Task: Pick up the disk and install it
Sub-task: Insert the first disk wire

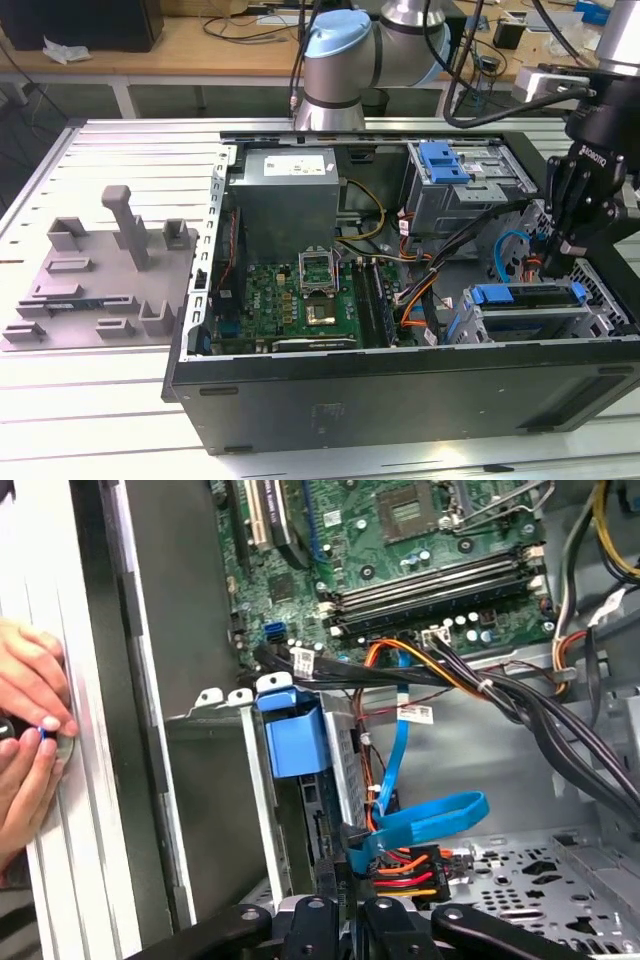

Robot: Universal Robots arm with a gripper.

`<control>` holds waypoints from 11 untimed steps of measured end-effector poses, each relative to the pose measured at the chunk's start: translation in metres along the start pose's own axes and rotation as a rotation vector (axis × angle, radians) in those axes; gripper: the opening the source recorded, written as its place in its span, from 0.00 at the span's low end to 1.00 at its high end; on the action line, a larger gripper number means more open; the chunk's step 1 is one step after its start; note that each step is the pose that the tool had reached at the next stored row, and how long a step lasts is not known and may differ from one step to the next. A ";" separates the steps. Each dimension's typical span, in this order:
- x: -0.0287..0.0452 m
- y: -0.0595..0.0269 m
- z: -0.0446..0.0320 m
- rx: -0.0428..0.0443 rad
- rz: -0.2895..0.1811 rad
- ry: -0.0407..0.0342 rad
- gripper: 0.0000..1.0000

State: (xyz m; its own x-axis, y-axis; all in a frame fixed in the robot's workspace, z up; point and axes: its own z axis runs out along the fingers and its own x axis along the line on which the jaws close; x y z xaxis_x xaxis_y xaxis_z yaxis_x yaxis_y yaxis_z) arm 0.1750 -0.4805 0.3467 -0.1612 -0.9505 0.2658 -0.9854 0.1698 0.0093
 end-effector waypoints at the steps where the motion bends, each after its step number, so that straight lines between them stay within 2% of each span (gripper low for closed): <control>1: 0.0003 0.0005 0.0000 0.0055 -0.020 0.0003 0.17; 2: 0.0006 0.0008 0.0001 0.0100 -0.036 0.0004 0.17; 7: 0.0037 0.0026 0.0010 0.0208 -0.059 -0.0010 0.17; 11: 0.0072 0.0055 0.0019 0.0307 -0.063 -0.0085 0.17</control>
State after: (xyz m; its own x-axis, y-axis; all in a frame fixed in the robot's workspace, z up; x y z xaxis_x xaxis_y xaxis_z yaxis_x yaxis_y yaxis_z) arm 0.1683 -0.4868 0.3468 -0.0995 -0.9612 0.2574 -0.9948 0.1020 -0.0039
